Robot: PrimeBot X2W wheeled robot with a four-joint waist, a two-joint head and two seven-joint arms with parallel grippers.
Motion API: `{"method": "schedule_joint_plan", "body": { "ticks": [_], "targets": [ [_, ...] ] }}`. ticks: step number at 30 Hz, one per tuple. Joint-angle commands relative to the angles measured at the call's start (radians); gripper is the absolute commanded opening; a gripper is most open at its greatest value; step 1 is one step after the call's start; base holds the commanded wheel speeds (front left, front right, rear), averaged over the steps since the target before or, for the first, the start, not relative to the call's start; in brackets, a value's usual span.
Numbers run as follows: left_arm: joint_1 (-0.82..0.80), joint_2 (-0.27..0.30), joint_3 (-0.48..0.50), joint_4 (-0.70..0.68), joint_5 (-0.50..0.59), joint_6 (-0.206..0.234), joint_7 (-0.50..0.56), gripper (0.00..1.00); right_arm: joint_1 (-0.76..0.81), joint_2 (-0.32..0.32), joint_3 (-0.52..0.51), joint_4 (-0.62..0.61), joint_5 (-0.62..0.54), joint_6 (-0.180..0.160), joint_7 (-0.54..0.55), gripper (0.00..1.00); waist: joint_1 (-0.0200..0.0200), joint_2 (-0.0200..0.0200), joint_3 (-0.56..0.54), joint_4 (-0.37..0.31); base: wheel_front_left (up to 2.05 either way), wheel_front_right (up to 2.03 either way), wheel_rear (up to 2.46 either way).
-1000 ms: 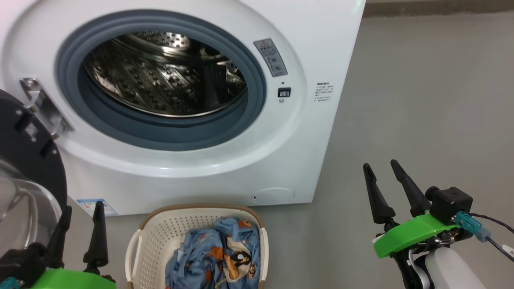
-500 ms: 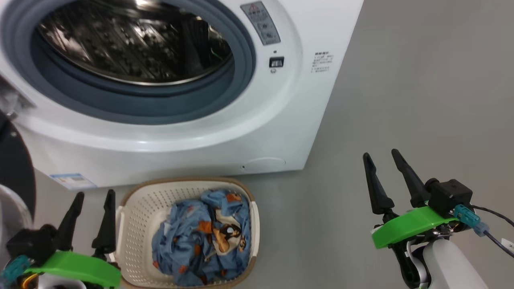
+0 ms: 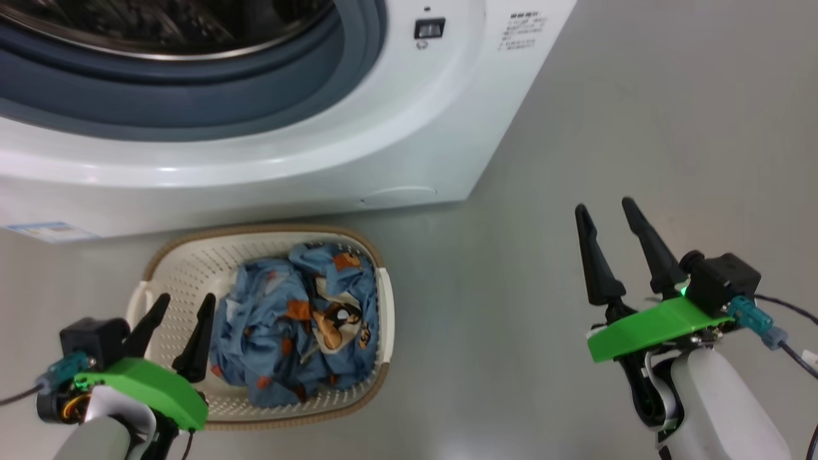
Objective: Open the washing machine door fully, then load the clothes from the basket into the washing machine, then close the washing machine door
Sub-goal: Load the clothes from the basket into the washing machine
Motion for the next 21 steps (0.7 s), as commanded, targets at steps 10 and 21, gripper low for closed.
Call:
{"method": "schedule_joint_plan", "body": {
  "ticks": [10, 21],
  "targets": [
    [-0.157, 0.064, -0.139, 0.12, -0.085, -0.007, 0.026, 1.0, -0.038, 0.005, 0.038, -0.081, 0.025, 0.006, -0.012, 1.0, 0.0, -0.0001, 0.186, -0.055, 0.0, 0.0, 0.0],
    [-0.294, 0.123, -0.317, 0.218, -0.177, -0.008, 0.046, 1.0, -0.059, 0.005, 0.063, -0.13, 0.046, 0.006, -0.012, 1.0, 0.0, -0.0001, 0.334, -0.091, 0.0, 0.0, 0.0]
  ]
}}
